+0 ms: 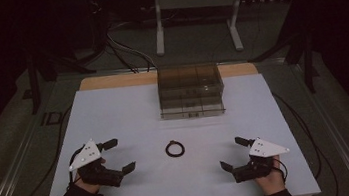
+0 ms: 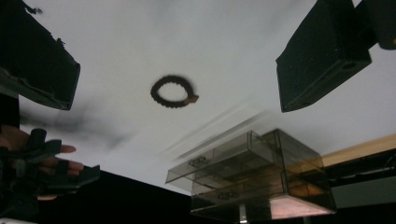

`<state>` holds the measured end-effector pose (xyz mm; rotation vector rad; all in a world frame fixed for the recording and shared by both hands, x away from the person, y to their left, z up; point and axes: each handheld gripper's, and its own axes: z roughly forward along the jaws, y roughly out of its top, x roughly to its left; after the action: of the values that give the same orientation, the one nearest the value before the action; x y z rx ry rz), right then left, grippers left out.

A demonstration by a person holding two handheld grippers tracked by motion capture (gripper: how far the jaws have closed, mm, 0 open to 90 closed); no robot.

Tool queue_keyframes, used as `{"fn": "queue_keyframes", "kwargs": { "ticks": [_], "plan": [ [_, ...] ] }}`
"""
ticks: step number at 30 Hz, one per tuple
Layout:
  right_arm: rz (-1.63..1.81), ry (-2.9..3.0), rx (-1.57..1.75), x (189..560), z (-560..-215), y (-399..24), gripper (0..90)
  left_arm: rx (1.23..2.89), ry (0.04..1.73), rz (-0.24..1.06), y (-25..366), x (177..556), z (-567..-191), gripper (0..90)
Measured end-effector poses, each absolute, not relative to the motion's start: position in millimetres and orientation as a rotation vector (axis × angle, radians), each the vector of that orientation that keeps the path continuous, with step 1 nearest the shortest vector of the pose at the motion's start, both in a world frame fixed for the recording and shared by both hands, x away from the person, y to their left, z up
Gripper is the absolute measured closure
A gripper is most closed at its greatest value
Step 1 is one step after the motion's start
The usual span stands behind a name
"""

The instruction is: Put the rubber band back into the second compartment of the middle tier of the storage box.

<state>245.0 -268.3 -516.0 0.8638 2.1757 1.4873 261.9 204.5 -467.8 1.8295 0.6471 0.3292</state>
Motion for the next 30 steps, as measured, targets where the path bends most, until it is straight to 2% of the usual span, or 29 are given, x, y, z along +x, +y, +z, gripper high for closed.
{"fn": "queue_keyframes", "kwargs": {
  "ticks": [30],
  "plan": [
    [1.507,2.166,0.866,244.7,-515.4,-270.1,0.0,1.888,0.618,0.289,161.8,296.3,-463.5,0.3]
  ]
}}
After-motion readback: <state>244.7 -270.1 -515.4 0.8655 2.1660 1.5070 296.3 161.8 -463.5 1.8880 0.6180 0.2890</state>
